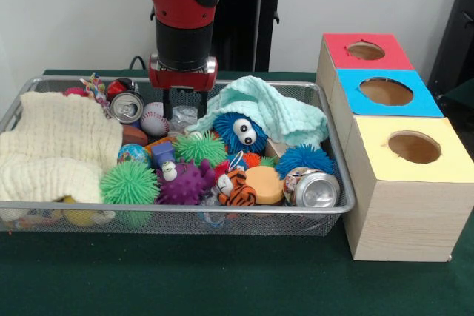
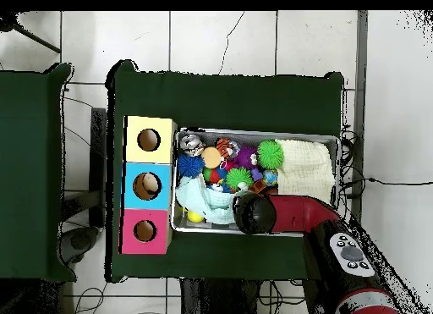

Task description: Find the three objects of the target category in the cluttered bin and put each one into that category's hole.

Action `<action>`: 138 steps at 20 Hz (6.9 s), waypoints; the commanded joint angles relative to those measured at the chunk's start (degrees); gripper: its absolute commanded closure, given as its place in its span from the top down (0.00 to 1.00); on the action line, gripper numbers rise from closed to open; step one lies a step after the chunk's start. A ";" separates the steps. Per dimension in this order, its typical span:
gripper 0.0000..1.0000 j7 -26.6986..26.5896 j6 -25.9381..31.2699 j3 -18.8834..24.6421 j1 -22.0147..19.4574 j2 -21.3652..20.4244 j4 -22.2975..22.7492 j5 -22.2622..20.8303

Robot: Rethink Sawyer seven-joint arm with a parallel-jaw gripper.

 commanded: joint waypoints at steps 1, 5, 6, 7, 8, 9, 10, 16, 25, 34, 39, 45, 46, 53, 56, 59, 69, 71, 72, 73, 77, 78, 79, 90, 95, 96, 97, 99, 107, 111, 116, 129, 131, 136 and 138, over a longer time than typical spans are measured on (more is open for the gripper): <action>1.00 5.29 -12.40 -1.11 -1.25 12.51 -5.76 -5.00; 0.00 5.50 -12.42 -1.47 -0.76 12.55 -5.97 -5.18; 0.00 5.55 -12.41 -1.54 -0.71 12.54 -5.98 -5.17; 0.00 5.60 -12.41 -1.61 -0.66 12.54 -6.00 -5.17; 0.00 5.66 -12.41 -1.68 -0.62 12.53 -6.01 -5.16; 0.00 5.71 -12.41 -1.75 -0.57 12.52 -6.03 -5.16; 0.00 5.73 -12.29 -1.80 -0.55 12.51 -6.04 -5.11; 0.00 5.22 -11.87 -1.27 -0.90 12.38 -5.95 -4.89; 0.00 5.92 -11.79 -1.59 -0.87 12.38 -5.85 -4.40; 0.00 5.66 -10.54 -1.38 -0.74 11.69 -5.62 -4.07; 0.00 5.01 -8.56 -0.12 -1.91 5.74 -0.39 -2.92; 0.00 2.88 -4.24 1.74 -3.40 -4.17 6.75 -1.22; 0.00 2.68 -3.38 1.93 -3.51 -6.01 8.04 -0.74; 0.00 1.94 0.06 2.55 -3.22 -16.50 16.07 1.08; 0.00 1.53 1.05 3.05 -3.42 -19.80 18.78 1.83; 0.00 1.46 1.23 3.24 -3.43 -21.93 20.71 2.13; 0.00 4.23 -7.07 1.89 -3.53 -18.31 22.29 -1.68; 0.00 3.97 -8.03 2.11 -4.24 -17.39 22.25 -1.98; 0.00 3.64 -8.20 2.32 -4.65 -17.09 22.18 -2.02; 0.00 3.25 -8.26 2.50 -5.04 -16.64 21.97 -2.11; 0.00 1.90 -7.79 3.21 -6.37 -14.18 20.45 -2.16; 0.00 1.67 -7.39 3.39 -6.75 -13.49 20.12 -1.90; 0.00 1.54 -7.08 3.40 -6.97 -12.61 19.65 -1.82; 0.00 -2.22 -3.56 6.13 -10.04 -12.02 17.33 -1.51; 0.00 -2.66 -2.04 6.56 -9.79 -11.76 15.43 -1.26; 0.00 -2.80 -1.57 6.67 -9.64 -11.72 15.00 -1.14; 0.00 -2.93 -1.11 6.77 -9.50 -11.67 14.56 -1.02; 0.00 -3.31 0.21 7.03 -9.28 -11.76 13.93 -0.61; 0.00 -3.38 4.38 7.56 -8.73 -12.53 12.85 0.58; 0.00 -3.38 5.65 7.82 -8.91 -13.35 13.65 0.70; 0.00 -2.59 5.54 7.91 -9.60 -13.30 15.54 0.64; 0.00 -0.49 0.02 6.08 -10.83 -9.82 18.48 -2.18; 0.00 -0.41 0.14 6.06 -10.75 -9.54 18.38 -2.12; 0.00 -0.05 -0.20 5.68 -10.84 -9.67 19.33 -2.34; 0.00 0.05 -0.49 5.60 -10.99 -9.80 20.03 -2.47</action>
